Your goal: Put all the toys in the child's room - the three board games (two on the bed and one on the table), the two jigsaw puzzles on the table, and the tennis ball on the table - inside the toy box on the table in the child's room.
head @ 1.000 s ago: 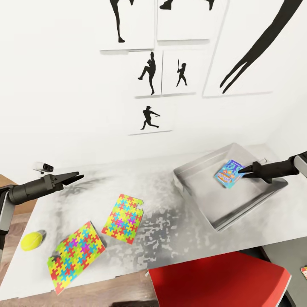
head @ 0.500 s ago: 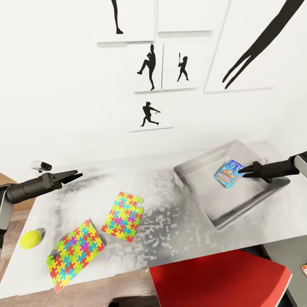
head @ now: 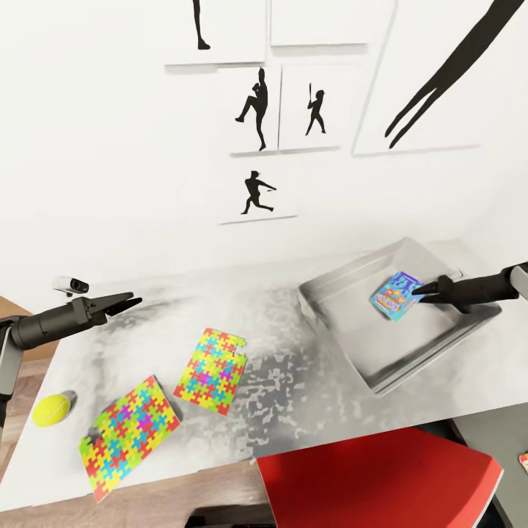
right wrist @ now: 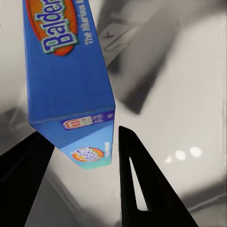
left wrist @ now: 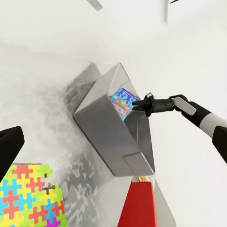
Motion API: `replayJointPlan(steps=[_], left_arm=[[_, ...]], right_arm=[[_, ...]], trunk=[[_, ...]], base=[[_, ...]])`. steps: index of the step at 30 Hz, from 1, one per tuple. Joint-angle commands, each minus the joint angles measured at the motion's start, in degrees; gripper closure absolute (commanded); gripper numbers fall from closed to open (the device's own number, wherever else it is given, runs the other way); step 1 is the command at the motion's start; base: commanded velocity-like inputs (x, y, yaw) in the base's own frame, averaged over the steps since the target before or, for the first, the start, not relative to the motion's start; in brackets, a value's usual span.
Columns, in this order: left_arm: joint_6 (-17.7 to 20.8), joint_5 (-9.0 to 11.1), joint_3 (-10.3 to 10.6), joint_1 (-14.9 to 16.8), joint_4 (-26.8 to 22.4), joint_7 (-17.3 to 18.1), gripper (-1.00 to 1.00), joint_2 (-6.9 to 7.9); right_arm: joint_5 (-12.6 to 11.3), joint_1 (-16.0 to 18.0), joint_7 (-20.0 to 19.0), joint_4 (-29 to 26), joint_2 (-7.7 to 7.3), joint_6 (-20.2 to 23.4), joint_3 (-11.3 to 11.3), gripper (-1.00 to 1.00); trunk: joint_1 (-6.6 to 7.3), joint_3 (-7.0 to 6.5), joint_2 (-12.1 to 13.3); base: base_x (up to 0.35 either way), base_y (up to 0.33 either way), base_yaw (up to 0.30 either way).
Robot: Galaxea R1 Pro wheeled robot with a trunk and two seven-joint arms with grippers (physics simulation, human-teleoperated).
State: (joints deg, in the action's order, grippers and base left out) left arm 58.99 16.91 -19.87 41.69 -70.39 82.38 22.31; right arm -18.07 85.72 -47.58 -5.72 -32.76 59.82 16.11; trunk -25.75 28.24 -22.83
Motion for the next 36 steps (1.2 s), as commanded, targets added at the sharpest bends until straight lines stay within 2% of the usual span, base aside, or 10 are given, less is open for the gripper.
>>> replayJointPlan(steps=[1, 14, 36], left_arm=[[0.6, 0.1, 0.0, 0.0, 0.0, 0.1, -1.00, 0.01], [0.6, 0.1, 0.0, 0.1, 0.0, 0.1, -1.00, -0.05], [0.6, 0.1, 0.0, 0.1, 0.0, 0.1, -1.00, 0.01]], right_arm=[[0.5, 0.0, -0.1, 0.0, -0.15, 0.2, 1.1, 1.00], [0.4, 0.1, 0.7, 0.0, -1.35, 0.2, 1.0, 1.00], [0.4, 0.1, 2.3, 0.0, -1.37, 0.2, 1.0, 1.00]], trunk=[[-0.03, 0.09, -0.1], [-0.03, 0.10, -0.1], [-0.03, 1.51, -0.1]], base=[[0.000, 0.000, 0.000], [0.000, 0.000, 0.000], [0.000, 0.000, 0.000]])
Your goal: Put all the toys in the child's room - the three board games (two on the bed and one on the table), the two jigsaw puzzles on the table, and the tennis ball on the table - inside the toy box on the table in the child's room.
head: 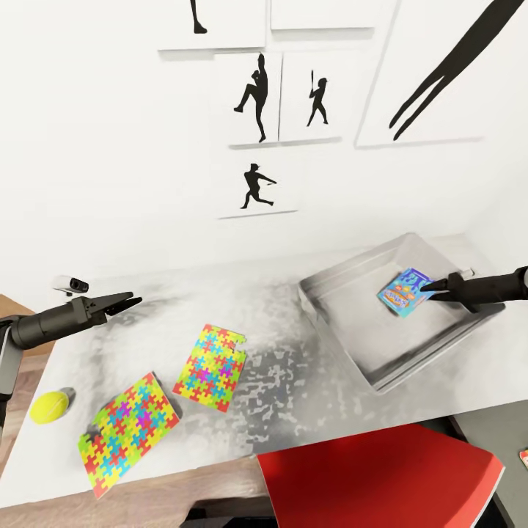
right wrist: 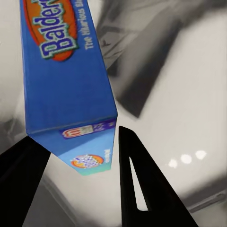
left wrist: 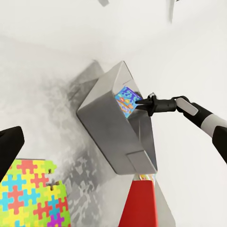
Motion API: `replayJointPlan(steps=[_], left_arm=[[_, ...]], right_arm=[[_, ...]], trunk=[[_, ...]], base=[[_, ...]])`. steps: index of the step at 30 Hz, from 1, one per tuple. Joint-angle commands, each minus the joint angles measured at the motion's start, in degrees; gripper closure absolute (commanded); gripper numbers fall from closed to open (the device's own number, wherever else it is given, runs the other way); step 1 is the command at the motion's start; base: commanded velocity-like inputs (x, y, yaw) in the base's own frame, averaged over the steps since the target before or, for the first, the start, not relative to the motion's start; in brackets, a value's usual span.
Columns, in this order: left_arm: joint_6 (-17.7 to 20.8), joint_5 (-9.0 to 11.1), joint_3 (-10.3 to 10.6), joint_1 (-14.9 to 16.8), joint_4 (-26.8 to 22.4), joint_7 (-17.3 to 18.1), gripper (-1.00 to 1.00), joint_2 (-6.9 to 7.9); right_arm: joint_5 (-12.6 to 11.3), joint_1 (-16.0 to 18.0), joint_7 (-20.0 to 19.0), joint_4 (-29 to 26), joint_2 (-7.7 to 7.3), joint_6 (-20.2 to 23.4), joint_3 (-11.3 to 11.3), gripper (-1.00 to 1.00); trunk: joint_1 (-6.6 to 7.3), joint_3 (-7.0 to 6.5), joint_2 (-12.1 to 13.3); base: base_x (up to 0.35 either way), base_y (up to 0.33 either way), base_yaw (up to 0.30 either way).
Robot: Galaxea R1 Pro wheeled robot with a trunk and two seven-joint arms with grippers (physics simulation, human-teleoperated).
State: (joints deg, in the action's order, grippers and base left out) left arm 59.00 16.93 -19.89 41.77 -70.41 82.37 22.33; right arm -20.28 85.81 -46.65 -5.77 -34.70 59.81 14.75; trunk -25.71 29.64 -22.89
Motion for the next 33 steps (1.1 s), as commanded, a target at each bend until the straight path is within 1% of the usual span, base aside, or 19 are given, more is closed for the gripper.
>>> replayJointPlan(steps=[1, 3, 4, 20, 33], left_arm=[[0.6, 0.0, 0.0, 0.1, 0.0, 0.2, -1.00, -0.01], [0.6, 0.0, 0.0, 0.1, 0.0, 0.2, -1.00, -0.01], [0.6, 0.0, 0.0, 0.1, 0.0, 0.2, -1.00, -0.01], [0.6, 0.0, 0.0, 0.1, 0.0, 0.2, -1.00, 0.01], [0.6, 0.0, 0.0, 0.1, 0.0, 0.2, -1.00, -0.01]], right_arm=[[2.6, 0.0, 1.4, 0.1, 0.58, 0.2, 2.3, 1.00], [2.6, 0.0, 1.4, 0.1, 0.59, 0.2, 2.3, 1.00], [2.6, 0.0, 1.4, 0.0, 0.59, 0.2, 2.3, -1.00], [2.5, 0.0, 1.4, 0.0, 0.61, 0.2, 2.3, -1.00], [2.5, 0.0, 1.4, 0.0, 0.60, 0.2, 2.3, -1.00]], trunk=[[-0.08, 0.11, 0.0], [-0.08, 0.12, 0.0], [-0.08, 0.12, 0.0], [-0.08, 0.10, 0.0], [-0.08, -0.86, 0.0]], base=[[0.000, 0.000, 0.000], [0.000, 0.000, 0.000], [0.000, 0.000, 0.000], [0.000, 0.000, 0.000], [0.000, 0.000, -0.054]])
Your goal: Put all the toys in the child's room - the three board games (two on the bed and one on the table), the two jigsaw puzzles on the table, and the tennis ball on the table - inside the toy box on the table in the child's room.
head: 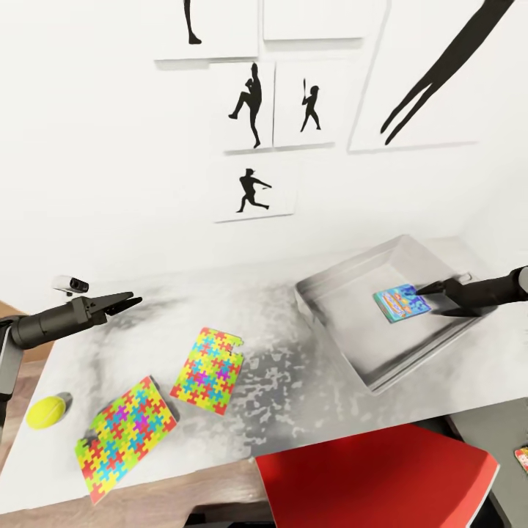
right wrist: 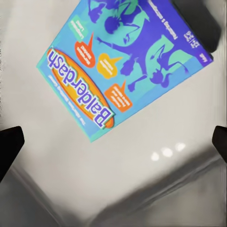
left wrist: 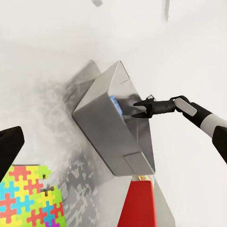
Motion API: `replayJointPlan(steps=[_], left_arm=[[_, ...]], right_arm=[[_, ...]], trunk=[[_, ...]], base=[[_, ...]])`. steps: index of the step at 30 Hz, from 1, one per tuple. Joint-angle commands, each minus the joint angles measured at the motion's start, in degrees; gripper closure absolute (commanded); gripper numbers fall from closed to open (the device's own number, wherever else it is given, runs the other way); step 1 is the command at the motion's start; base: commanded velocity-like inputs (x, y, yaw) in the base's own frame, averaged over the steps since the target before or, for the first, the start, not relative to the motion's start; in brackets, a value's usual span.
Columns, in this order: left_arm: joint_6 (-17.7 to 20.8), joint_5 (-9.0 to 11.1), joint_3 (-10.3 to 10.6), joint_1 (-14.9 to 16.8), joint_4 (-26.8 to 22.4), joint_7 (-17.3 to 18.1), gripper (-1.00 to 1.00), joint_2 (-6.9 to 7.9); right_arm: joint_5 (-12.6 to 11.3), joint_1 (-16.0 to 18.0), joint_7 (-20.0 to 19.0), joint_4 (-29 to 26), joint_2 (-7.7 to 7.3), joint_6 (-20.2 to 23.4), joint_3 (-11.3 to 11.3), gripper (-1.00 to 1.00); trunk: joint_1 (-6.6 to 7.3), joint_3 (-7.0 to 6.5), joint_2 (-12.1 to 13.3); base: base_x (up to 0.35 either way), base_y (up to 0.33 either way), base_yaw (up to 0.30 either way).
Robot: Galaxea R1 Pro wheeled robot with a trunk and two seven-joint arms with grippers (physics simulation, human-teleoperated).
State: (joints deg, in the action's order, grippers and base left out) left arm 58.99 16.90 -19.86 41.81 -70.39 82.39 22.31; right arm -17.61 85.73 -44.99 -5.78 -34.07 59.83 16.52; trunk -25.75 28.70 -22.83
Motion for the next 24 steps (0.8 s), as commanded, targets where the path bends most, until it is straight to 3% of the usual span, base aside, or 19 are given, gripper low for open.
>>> replayJointPlan(steps=[1, 15, 24], left_arm=[[0.6, 0.1, 0.0, 0.0, 0.0, 0.1, -1.00, 0.02], [0.6, -0.1, 0.0, 0.4, 0.0, 0.1, -1.00, -0.15], [0.6, -0.1, 0.0, 0.6, 0.0, 0.1, -1.00, -0.16]], right_arm=[[-0.2, 0.1, -0.3, 0.0, -0.03, 0.2, 0.5, -1.00], [-0.4, 0.1, -0.5, -1.4, 0.01, 0.2, 0.4, -1.00], [-7.8, 0.1, -1.0, -3.7, 0.49, 0.2, -3.5, -1.00]], trunk=[[-0.04, 0.00, -0.1], [-0.04, -1.23, -0.1], [-0.04, -2.01, -0.1]], base=[[0.000, 0.000, -0.077], [0.000, 0.000, -0.093], [0.000, 0.000, -0.139]])
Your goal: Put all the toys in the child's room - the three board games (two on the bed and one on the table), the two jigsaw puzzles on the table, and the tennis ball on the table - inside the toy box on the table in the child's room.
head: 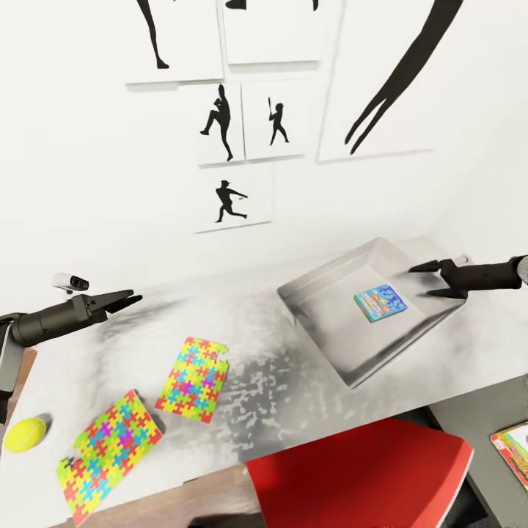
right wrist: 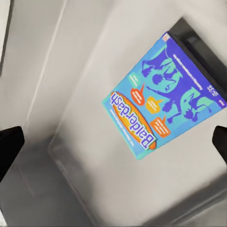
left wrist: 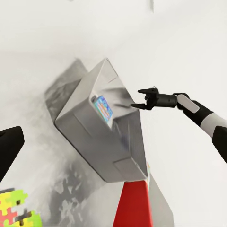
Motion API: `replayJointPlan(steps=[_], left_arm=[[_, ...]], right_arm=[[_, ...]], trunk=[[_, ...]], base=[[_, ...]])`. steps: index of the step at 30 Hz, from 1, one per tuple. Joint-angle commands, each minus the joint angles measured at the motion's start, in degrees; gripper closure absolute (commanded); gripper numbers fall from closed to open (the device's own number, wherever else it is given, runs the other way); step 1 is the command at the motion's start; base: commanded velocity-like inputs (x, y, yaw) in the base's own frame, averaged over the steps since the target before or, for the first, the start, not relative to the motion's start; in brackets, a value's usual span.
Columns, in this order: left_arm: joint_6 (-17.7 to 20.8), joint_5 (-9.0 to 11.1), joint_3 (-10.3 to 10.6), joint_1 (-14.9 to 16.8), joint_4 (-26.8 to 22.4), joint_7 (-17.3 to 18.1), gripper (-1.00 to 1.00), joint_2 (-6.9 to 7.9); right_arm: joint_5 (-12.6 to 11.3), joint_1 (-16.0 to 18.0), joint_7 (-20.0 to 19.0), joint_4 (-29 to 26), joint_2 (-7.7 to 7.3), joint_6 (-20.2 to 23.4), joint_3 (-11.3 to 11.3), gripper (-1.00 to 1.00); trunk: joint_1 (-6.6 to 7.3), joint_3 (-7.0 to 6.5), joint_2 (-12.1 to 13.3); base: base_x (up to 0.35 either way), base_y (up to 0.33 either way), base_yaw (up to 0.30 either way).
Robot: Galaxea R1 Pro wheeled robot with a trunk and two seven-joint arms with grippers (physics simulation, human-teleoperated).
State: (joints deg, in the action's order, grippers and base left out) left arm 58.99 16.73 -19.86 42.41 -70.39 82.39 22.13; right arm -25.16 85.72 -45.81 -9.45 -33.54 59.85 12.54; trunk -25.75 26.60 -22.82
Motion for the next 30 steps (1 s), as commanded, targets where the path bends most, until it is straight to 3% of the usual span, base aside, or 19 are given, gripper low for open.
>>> replayJointPlan(steps=[1, 10, 18, 22, 25, 30], left_arm=[[0.6, 0.1, 0.0, 0.0, 0.0, 0.1, -1.00, 0.04], [0.6, -0.1, 0.0, 0.1, 0.0, 0.1, -1.00, 0.09], [0.6, 0.0, 0.0, 0.1, 0.0, 0.1, -1.00, 0.23], [0.6, 0.0, 0.0, 0.1, 0.0, 0.1, -1.00, 0.26], [0.6, 0.0, 0.0, 0.1, 0.0, 0.1, -1.00, 0.27], [0.6, 0.0, 0.0, 0.1, 0.0, 0.1, -1.00, 0.37]], right_arm=[[-0.5, 0.1, -0.2, -0.2, 0.09, 0.2, 0.4, -1.00], [-1.6, 0.1, -1.4, -5.2, 0.38, 0.2, -0.2, -1.00], [-1.5, 0.0, -10.9, -6.3, -0.88, 0.2, -0.2, -1.00], [-1.5, -0.1, -15.2, -7.4, -2.21, 0.2, -0.2, -1.00], [-1.5, -0.4, -18.4, -9.5, -4.32, 0.2, -0.1, -1.00], [-1.5, -1.4, -19.9, -11.6, -6.58, 0.2, 0.0, -1.00]], trunk=[[-0.04, 0.00, -0.1], [-0.04, -0.61, -0.1], [-0.04, -1.00, -0.1], [-0.04, -1.14, -0.1], [-0.04, -1.19, -0.1], [-0.04, -1.21, -0.1]], base=[[0.000, 0.000, -0.150], [0.000, 0.000, -0.153], [0.000, 0.000, -0.125], [0.000, 0.000, -0.090], [0.000, 0.000, -0.037], [0.000, 0.000, -0.012]])
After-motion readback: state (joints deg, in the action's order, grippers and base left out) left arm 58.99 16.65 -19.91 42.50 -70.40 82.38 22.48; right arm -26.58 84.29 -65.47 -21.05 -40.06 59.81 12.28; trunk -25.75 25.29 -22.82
